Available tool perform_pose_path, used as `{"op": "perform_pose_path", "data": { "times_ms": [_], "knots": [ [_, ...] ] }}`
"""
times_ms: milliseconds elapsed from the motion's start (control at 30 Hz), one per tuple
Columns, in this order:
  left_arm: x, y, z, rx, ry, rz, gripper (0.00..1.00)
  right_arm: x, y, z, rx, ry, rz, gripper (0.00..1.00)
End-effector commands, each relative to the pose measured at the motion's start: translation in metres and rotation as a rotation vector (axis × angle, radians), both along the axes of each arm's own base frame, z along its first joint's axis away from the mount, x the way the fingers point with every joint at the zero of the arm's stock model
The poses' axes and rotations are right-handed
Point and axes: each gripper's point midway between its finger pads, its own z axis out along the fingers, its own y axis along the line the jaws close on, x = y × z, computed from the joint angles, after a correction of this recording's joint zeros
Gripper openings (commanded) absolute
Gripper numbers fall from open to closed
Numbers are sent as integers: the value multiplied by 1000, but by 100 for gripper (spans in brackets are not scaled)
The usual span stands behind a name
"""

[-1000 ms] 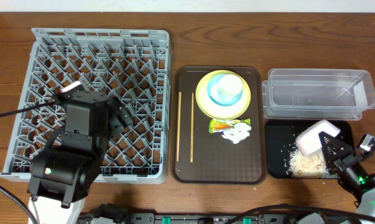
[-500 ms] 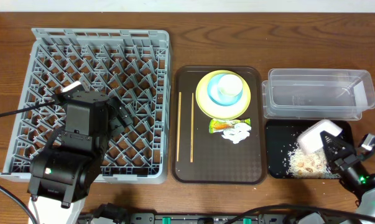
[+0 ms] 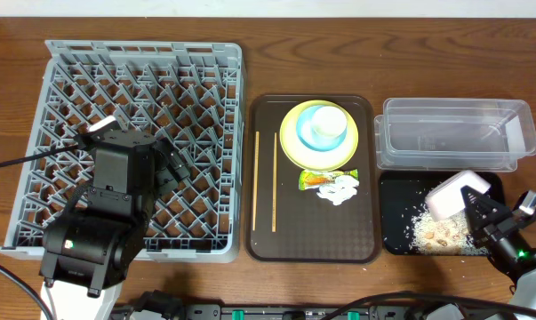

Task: Sort waste into correct bins and load items into the dishwasher
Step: 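Carry the bowl over the black tray and tip the rice out, then return the empty bowl to the brown tray and open the right gripper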

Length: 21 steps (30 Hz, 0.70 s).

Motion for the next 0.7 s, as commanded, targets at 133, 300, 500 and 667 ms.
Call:
{"op": "perform_pose_path", "data": {
  "times_ms": [133, 300, 500, 667],
  "knots": [
    [1, 2, 5, 1, -10, 5, 95, 3, -8, 6, 9, -3, -13, 1],
    [1, 2, 5, 1, -10, 5, 95, 19, -4, 16, -107, 81, 35, 1],
    [1, 2, 5, 1, -10, 5, 95, 35, 39, 47, -392, 187, 206, 1],
    [1, 2, 5, 1, -10, 5, 95, 21, 110, 57, -674, 197, 454, 1]
  ]
}}
